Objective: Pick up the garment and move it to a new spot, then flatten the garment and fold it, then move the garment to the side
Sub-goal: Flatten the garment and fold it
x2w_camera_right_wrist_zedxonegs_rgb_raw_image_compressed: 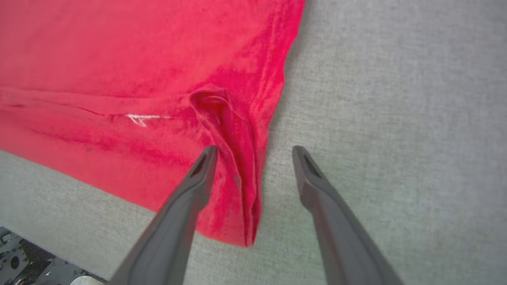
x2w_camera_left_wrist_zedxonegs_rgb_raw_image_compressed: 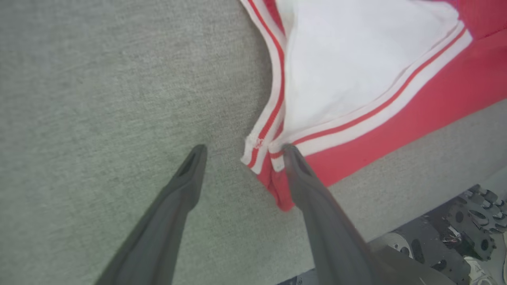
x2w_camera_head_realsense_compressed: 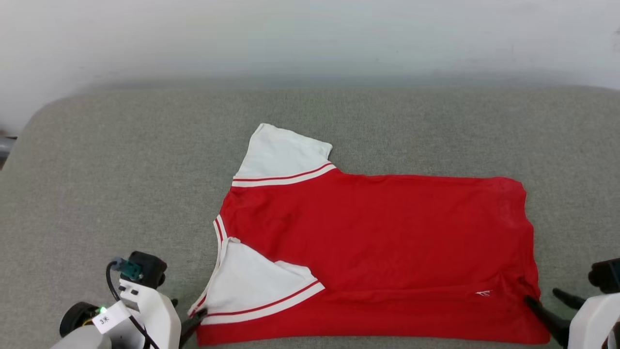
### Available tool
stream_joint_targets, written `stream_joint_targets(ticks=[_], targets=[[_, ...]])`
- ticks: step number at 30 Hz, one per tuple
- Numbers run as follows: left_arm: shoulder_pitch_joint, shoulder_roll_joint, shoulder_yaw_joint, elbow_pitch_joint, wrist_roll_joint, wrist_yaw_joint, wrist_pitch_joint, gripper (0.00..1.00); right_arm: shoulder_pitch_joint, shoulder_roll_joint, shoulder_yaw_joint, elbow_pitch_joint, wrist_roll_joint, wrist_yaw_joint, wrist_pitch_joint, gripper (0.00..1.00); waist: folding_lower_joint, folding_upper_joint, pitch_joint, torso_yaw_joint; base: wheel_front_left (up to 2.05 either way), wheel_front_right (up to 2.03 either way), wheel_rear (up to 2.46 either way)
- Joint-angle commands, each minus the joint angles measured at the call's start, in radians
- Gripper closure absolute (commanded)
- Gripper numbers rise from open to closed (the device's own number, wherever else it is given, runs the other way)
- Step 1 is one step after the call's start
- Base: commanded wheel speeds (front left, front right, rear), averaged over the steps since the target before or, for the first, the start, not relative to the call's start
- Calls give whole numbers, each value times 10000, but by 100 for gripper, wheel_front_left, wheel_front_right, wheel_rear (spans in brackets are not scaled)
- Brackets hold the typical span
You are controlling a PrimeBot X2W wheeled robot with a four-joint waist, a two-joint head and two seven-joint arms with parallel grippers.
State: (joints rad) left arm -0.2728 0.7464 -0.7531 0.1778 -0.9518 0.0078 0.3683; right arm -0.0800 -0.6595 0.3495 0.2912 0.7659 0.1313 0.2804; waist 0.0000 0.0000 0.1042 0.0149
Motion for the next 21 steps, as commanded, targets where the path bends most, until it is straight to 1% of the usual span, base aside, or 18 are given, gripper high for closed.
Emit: stream_joint_targets(ticks=[1, 3, 7, 9, 12, 15, 17, 21], targets=[[-144, 29, 51, -84, 86, -27, -77, 0, 132, 8, -102, -86, -28, -12, -142, 0, 0, 0, -148, 6, 0, 0, 0], [-231, 158, 157, -284, 199, 1, -296, 0, 274, 30, -352, -316, -248, -12, -553, 0, 0, 0, -281, -12, 0, 0, 0], [-537, 239, 540, -524, 494, 291, -934, 0, 422, 332, -1101, -948, -798, -10, -1359, 0, 0, 0, -434, -96, 0, 0, 0], [-860, 232, 702, -466, 774, 445, -1246, 0, 427, 593, -1558, -1316, -1248, -10, -1726, 0, 0, 0, -446, -173, 0, 0, 0], [-1401, 9, 959, -290, 894, 538, -1573, 0, 418, 1199, -2306, -1975, -2007, -10, -2273, 0, 0, 0, -367, -289, 0, 0, 0], [-2127, -164, 1079, -55, 1107, 484, -1732, 0, 454, 1867, -2948, -2674, -2797, -10, -2659, 0, 0, 0, -145, -440, 0, 0, 0], [-2660, -272, 1067, 94, 1258, 397, -1635, 0, 504, 2275, -3270, -3148, -3249, -10, -2829, 0, 0, 0, 71, -543, 0, 0, 0], [-3900, -508, 1082, 552, 1499, 189, -1400, 0, 637, 3044, -3608, -3981, -3927, -10, -2990, 0, 0, 0, 635, -792, 0, 0, 0]])
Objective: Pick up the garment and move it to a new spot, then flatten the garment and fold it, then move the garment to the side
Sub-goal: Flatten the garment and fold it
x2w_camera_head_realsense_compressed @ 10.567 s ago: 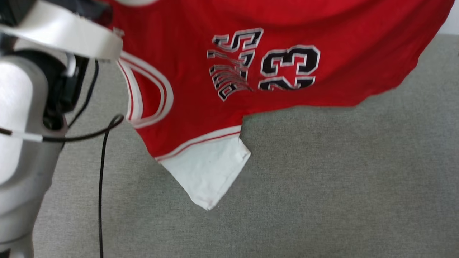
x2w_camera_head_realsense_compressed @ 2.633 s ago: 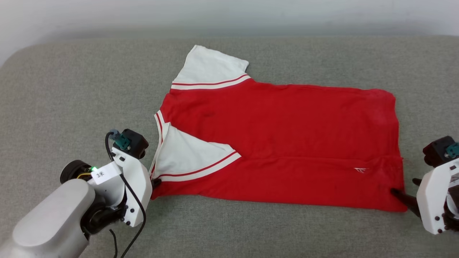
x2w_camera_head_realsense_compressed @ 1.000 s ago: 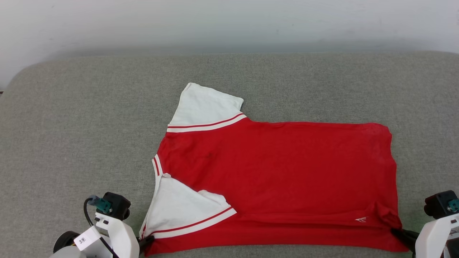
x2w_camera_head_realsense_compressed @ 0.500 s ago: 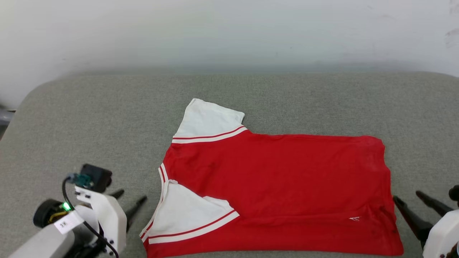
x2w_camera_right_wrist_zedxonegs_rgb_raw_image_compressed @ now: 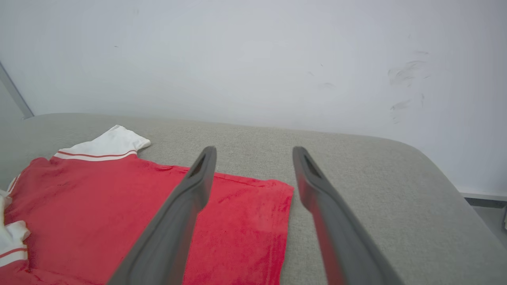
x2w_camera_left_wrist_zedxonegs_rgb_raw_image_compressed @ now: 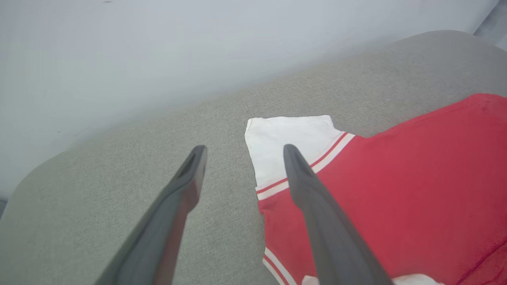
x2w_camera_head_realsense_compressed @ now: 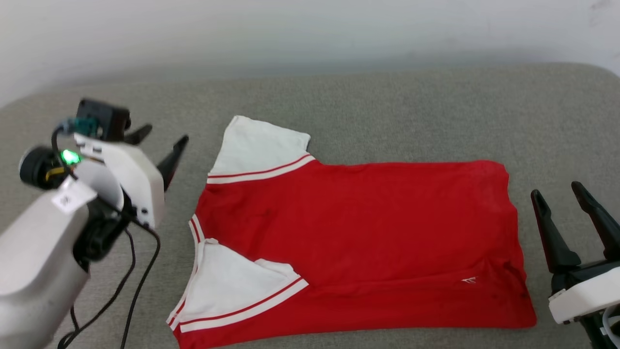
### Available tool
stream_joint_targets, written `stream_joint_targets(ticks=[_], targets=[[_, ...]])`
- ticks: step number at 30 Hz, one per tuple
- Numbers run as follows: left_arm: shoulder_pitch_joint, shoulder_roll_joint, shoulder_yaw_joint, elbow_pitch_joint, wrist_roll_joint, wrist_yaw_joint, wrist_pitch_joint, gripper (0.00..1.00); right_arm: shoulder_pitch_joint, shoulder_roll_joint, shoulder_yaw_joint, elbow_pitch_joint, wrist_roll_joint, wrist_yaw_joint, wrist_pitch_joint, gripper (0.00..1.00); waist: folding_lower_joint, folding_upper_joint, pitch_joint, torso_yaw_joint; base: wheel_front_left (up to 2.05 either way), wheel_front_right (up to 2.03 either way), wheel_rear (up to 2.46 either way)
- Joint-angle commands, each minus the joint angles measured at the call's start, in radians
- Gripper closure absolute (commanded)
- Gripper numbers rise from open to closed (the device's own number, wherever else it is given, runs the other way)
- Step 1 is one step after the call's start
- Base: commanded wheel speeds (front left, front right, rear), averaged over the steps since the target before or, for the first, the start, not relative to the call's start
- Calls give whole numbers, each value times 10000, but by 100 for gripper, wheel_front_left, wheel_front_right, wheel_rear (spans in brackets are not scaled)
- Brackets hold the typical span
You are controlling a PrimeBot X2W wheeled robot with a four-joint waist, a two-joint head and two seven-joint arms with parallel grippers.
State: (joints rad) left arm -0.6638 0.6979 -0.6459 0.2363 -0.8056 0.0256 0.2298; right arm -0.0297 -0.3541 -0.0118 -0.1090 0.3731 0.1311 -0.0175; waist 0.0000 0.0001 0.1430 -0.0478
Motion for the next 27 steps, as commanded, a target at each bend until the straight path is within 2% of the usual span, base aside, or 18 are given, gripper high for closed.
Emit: stream_joint_targets(ticks=[1, 8, 16, 21, 27], targets=[[-312, -65, -12, 100, 102, -63, 65, 0, 136, 180, -72, -112, -88, -10, -53, 0, 0, -1, 399, -224, 0, 0, 0], [-2570, -401, -88, 1225, 237, -608, 1154, 0, 22, 829, -142, -586, -564, -8, -185, 0, 0, -1, 1634, -680, 0, 0, 0], [-5062, -778, -394, 2727, -310, -1140, 4062, 0, -560, 964, 18, -507, -565, -8, -477, 0, 0, -1, 2905, -1165, 0, 0, 0], [-6107, -871, -756, 3368, -479, -1282, 5779, 0, -917, 962, 143, -326, -534, -10, -671, 0, 0, -1, 3501, -1421, 0, 0, 0], [-6710, -876, -1140, 3982, -213, -1310, 6662, 0, -1298, 947, 339, -76, -494, -8, -890, 0, 0, -1, 4105, -1683, 0, 0, 0]])
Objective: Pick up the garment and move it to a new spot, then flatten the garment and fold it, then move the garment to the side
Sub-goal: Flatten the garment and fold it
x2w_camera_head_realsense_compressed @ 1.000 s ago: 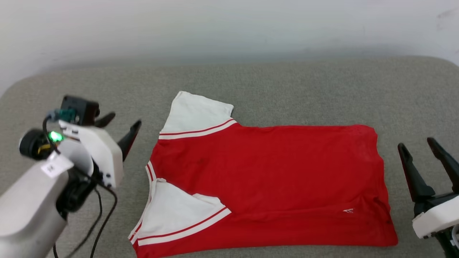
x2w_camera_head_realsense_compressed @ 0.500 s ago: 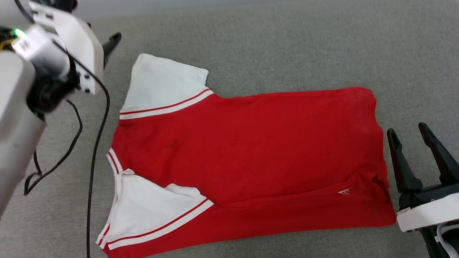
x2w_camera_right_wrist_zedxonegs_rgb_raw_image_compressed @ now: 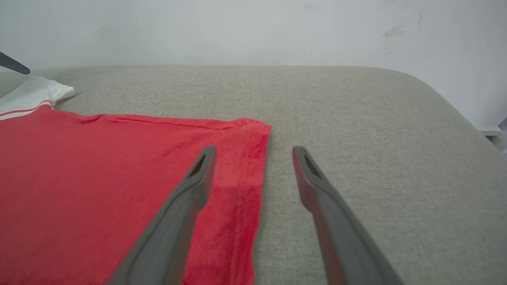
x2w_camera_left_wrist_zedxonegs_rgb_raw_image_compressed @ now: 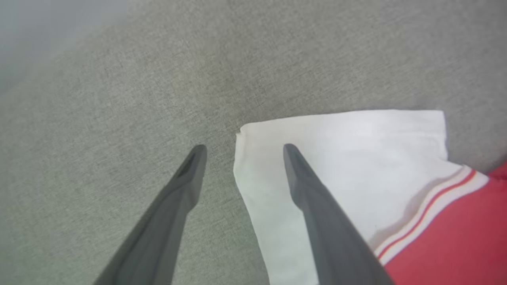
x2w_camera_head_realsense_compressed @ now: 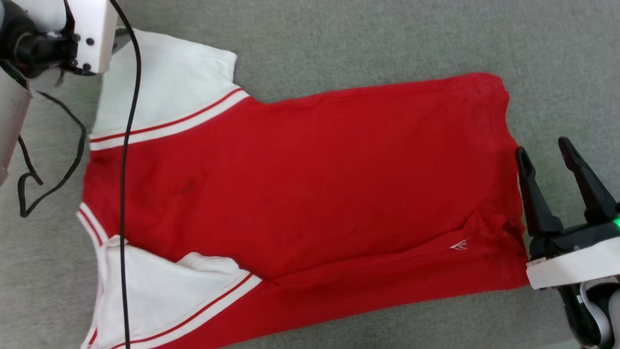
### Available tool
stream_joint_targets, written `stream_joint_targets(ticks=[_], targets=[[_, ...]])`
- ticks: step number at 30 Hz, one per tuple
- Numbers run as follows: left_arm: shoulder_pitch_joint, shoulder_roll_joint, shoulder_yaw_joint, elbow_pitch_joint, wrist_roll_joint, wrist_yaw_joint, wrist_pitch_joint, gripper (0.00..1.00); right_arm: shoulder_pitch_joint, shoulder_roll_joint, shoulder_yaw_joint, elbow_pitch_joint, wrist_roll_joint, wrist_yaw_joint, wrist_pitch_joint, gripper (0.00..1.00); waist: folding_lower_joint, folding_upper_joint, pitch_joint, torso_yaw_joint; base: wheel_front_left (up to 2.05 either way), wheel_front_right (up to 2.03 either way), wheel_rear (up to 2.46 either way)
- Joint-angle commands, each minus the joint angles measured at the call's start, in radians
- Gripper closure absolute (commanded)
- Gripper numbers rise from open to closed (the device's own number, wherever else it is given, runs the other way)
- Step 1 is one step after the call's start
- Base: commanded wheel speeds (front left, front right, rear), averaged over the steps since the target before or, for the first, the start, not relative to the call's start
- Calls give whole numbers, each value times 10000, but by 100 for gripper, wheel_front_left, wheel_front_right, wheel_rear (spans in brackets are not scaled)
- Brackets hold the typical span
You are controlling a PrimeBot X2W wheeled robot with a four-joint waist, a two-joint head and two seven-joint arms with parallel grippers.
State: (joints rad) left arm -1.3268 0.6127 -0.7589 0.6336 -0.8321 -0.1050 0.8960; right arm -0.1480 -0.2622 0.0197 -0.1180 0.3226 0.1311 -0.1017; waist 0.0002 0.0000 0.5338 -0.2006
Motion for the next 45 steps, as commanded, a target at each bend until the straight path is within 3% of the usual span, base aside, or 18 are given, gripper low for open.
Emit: stream_joint_targets(ticks=[1, 7, 8, 9, 17, 24, 25, 26, 27, 35, 40, 45], targets=[[-91, -31, -85, 101, 75, -12, 90, 0, -175, 23, 58, 77, 11, -10, -56, 0, -2, 0, 268, -190, 0, 0, 0], [445, -23, -637, 578, 162, -111, 499, 0, -381, -11, 136, 288, 32, -8, -235, 0, -2, 0, 443, -290, 0, 0, 0], [536, 7, -698, 612, 135, -137, 514, 60, -394, -34, 116, 305, 49, -8, -224, 0, -2, 0, 433, -291, 0, 0, 0], [646, 12, -719, 634, 40, -158, 530, 100, -418, -60, 82, 314, 33, -8, -237, 0, -2, 0, 401, -286, 0, 0, 0], [864, -20, -447, 358, -255, -217, -798, 100, -856, -506, -321, 7, -58, -8, 128, 0, -2, 0, -307, 34, 0, 0, 0], [1313, -103, -658, -178, -211, -231, -1869, 100, -1593, -1633, -289, -355, 137, -8, 1542, 0, -2, 0, -1046, 520, 0, 0, 0], [1440, -97, -722, -433, -196, -237, -2166, 100, -1892, -2103, -67, -340, 509, -8, 2376, 0, -2, 0, -1209, 681, 0, 0, 0], [1440, -97, -722, -433, -196, -237, -2166, 100, -1892, -2103, -67, -340, 509, -8, 2376, 0, -2, 0, -1209, 681, 0, 0, 0], [1623, -157, -771, -705, -245, -241, -2443, 100, -2266, -2647, 181, -258, 910, -10, 3231, 0, -2, 0, -1345, 848, 0, 0, 0], [1840, -185, -1013, -1684, 12, -241, -3226, 100, -3792, -4649, 1796, 1032, 3074, -8, 7143, 0, -2, 0, -1441, 1406, 0, 0, 0], [1649, -295, -1133, -2183, 207, -233, -3460, 100, -4825, -5222, 2832, 1845, 3703, -8, 8719, 0, -2, 0, -1182, 1743, 0, 0, 0], [1467, -395, -1149, -2531, 323, -209, -3618, 100, -5795, -5080, 3661, 2789, 3743, -8, 9241, 0, -2, 0, -845, 2011, 0, 0, 0]])
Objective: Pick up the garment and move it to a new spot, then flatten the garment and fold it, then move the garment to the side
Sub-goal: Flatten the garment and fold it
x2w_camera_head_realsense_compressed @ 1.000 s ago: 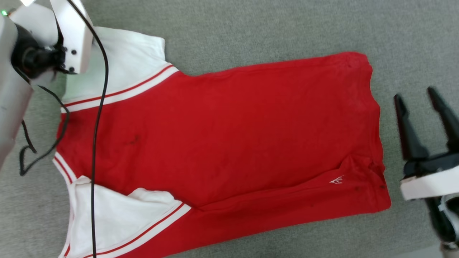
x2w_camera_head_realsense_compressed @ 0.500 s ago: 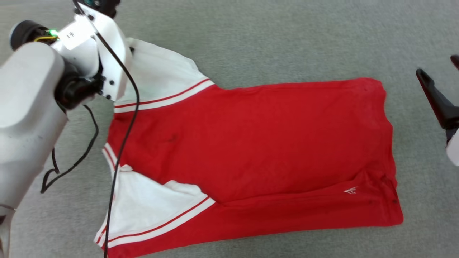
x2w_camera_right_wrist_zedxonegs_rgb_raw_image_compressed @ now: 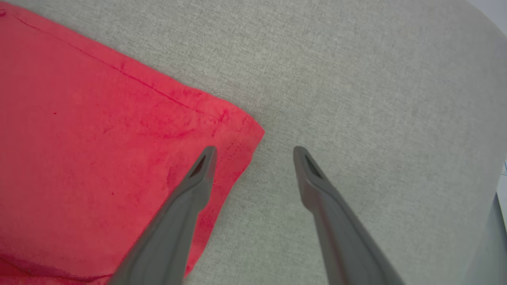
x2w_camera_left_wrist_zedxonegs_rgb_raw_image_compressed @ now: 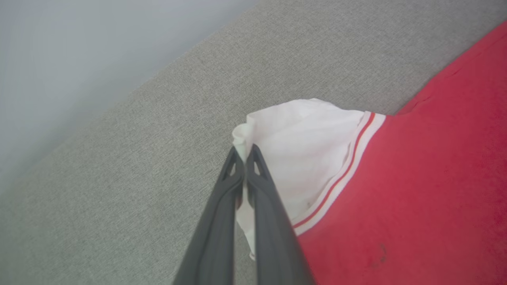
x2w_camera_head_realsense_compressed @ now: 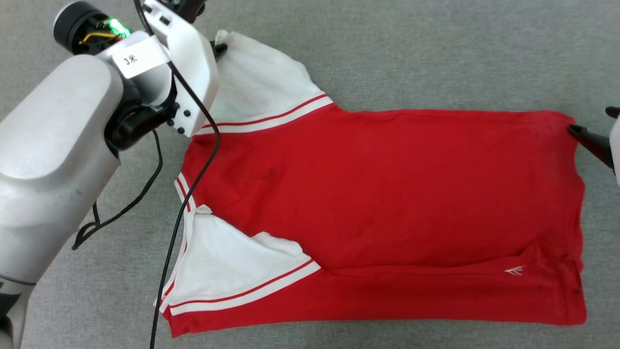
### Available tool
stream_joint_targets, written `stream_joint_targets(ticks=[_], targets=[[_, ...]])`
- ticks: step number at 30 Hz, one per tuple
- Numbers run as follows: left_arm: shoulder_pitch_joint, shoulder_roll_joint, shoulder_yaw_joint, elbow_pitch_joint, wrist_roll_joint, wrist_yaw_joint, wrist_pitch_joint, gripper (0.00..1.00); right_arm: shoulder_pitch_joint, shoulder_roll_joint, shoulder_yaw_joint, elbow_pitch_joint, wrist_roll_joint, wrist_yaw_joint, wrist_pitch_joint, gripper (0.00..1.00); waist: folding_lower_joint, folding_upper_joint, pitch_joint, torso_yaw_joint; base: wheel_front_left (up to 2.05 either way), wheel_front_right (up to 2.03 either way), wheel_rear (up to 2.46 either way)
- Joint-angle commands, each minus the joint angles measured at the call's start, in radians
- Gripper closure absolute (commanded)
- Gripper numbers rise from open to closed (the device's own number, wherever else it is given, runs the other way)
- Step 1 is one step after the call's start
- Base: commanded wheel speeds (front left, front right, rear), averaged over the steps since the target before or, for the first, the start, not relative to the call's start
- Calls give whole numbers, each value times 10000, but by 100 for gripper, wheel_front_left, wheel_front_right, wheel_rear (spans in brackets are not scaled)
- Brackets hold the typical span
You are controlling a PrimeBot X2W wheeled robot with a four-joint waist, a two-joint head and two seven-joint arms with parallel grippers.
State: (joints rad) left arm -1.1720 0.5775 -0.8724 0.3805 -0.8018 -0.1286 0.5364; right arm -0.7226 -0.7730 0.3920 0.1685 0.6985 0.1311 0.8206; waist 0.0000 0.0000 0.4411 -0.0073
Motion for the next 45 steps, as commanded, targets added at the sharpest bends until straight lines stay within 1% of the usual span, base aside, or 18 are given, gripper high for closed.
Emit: stream_joint_targets(ticks=[1, 5, 8, 11, 14, 15, 16, 17, 22, 25, 28, 31, 36, 40, 45], targets=[[-105, -59, -19, -56, 45, 31, -47, 100, -201, 114, 67, 140, -18, -8, -5, 0, 0, 0, 152, 123, 0, 0, 0], [-270, -96, -32, -216, 116, 26, -148, 100, -681, 358, 640, 976, -121, -8, -256, 0, 0, 0, 434, 280, 0, 0, 0], [-335, -108, -61, -277, 144, 22, -234, 100, -764, 478, 1269, 1571, -166, -8, -448, 0, 0, 0, 605, 369, 0, 0, 0], [-405, -81, -71, -242, 126, 16, -325, 100, -498, 603, 2193, 2150, -106, 2, -509, 0, 0, 0, 676, 403, 0, 0, 0], [-425, -40, -91, -144, 78, 11, -403, 100, -327, 697, 2913, 2526, 275, 21, -608, 0, 0, 0, 674, 387, 0, 0, 0], [-415, -19, -96, -115, 63, 9, -421, 100, -376, 703, 3017, 2597, 378, 39, -764, 5, 0, 0, 665, 362, 0, 0, 0], [-400, 7, -102, -82, 52, 7, -451, 100, -508, 689, 3051, 2684, 442, 42, -975, 58, 0, 0, 650, 335, 0, 0, 0], [-388, 32, -108, -52, 34, 5, -471, 100, -675, 665, 3072, 2761, 481, 35, -1184, 100, 0, 0, 623, 303, 0, 0, 0], [-259, 65, -89, 114, -76, -1, -783, 100, -1469, 523, 3068, 2964, 651, -8, -2663, 100, 0, 0, 321, 171, 0, 0, 0], [-29, 204, -143, 129, -119, 2, -956, 100, -1667, 469, 3234, 2973, 746, -11, -3422, 100, 0, 0, 28, 72, 0, 0, 0], [271, 351, -128, -27, -197, 13, -1178, 100, -1620, 343, 3439, 2959, 821, -11, -4106, 100, 0, 0, -291, 39, 0, 0, 0], [693, 541, -97, -311, -273, 143, -1372, 100, -1380, 266, 3598, 2898, 847, -11, -4740, 100, 0, 0, -629, 33, 0, 0, 0], [1671, 948, -86, -1131, -452, 543, -1651, 100, -834, 167, 3819, 2663, 812, -11, -5487, 100, 0, 0, -1184, 77, 0, 0, 0], [2617, 1297, -97, -1904, -666, 968, -1814, 100, -252, 54, 3723, 2514, 717, -11, -5955, 100, 0, 0, -1550, 129, 0, 0, 0], [3765, 1712, -164, -2761, -917, 1532, -1937, 100, 614, 73, 3477, 2308, 574, -11, -6365, 100, 0, 0, -1906, 244, 0, 0, 0]])
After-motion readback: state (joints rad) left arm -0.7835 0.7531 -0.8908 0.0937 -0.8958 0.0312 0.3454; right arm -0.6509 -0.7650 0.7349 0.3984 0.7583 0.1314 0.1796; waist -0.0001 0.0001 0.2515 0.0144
